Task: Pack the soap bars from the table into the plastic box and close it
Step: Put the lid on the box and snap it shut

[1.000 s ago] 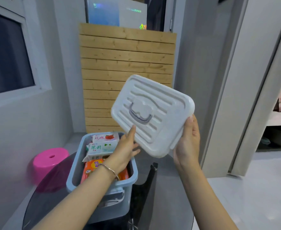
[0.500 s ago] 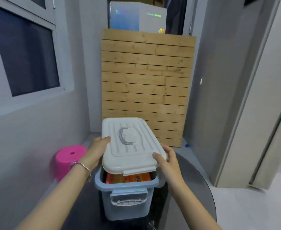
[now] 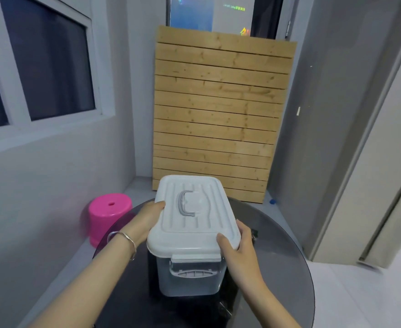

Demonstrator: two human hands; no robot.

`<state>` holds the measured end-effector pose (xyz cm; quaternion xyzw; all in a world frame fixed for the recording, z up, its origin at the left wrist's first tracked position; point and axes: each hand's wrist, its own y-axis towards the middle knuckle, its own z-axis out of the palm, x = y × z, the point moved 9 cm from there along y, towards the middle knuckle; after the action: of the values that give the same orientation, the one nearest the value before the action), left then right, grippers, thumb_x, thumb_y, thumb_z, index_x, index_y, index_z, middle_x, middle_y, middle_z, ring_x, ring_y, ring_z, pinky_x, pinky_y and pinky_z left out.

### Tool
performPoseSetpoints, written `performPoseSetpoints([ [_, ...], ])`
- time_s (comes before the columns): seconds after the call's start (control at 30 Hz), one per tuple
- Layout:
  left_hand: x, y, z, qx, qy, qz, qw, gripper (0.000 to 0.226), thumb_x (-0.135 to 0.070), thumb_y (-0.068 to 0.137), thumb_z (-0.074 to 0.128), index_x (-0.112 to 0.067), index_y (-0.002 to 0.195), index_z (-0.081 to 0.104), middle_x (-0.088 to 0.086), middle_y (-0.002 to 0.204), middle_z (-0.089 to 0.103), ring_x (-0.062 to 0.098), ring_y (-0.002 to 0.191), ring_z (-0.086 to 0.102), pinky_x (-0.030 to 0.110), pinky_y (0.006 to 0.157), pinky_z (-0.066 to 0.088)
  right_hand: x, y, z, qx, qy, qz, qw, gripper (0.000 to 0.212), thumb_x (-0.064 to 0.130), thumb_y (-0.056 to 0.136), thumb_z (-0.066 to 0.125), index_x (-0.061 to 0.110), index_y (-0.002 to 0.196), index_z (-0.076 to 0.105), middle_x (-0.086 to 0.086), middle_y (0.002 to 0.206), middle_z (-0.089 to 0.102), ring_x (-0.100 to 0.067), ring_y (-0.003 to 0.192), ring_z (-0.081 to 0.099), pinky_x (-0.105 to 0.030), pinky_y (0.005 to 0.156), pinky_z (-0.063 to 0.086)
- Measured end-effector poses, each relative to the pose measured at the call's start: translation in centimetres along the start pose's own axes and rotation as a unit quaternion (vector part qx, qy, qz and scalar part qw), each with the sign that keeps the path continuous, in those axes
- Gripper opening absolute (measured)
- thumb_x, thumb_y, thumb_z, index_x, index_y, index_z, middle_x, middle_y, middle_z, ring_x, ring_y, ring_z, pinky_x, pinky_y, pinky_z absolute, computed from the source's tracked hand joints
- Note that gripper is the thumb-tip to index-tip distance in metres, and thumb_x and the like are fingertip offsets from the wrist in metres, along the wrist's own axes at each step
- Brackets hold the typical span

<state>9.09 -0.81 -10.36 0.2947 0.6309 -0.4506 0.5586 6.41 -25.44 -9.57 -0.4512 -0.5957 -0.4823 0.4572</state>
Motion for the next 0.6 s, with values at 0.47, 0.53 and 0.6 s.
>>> performPoseSetpoints([
  [0.47,2.8,-0.7,3.2,-0.135,-0.176,-0.012,0.975,0.035,-0.014,0.089,0.052,0.008,0.116,0.054,0.021,0.119,0.061,0.035,0.105,0.061,0.04,0.087,0.05,-2.9,3.1,-4.3,-0.075,0.09,0.077,0.99,0.047,0.042,0.087,0.06,0.02,0.126,0.045,0.008,0.114,0.058,-0.004,0.099,0.058,-0.025,0.078,0.05],
  [0.53,3.0,-1.8,5.3,-0.188,-0.222,-0.004,0.957,0.035,-0.013,0.089,0.051,0.007,0.118,0.052,0.02,0.121,0.06,0.033,0.104,0.06,0.037,0.083,0.049,-4.5,3.1,-4.5,-0.063,0.169,0.124,0.976,0.077,0.046,0.078,0.069,0.018,0.141,0.035,0.004,0.131,0.056,-0.016,0.119,0.055,-0.04,0.102,0.046],
  [0.6,3.0,-2.9,7.6,-0.224,-0.27,-0.001,0.936,0.036,-0.013,0.09,0.049,0.007,0.119,0.046,0.021,0.124,0.055,0.034,0.107,0.057,0.035,0.083,0.046,-5.5,2.6,-4.6,-0.072,0.195,0.161,0.965,0.098,0.047,0.072,0.075,0.021,0.15,0.021,0.004,0.144,0.045,-0.019,0.131,0.046,-0.042,0.11,0.037],
])
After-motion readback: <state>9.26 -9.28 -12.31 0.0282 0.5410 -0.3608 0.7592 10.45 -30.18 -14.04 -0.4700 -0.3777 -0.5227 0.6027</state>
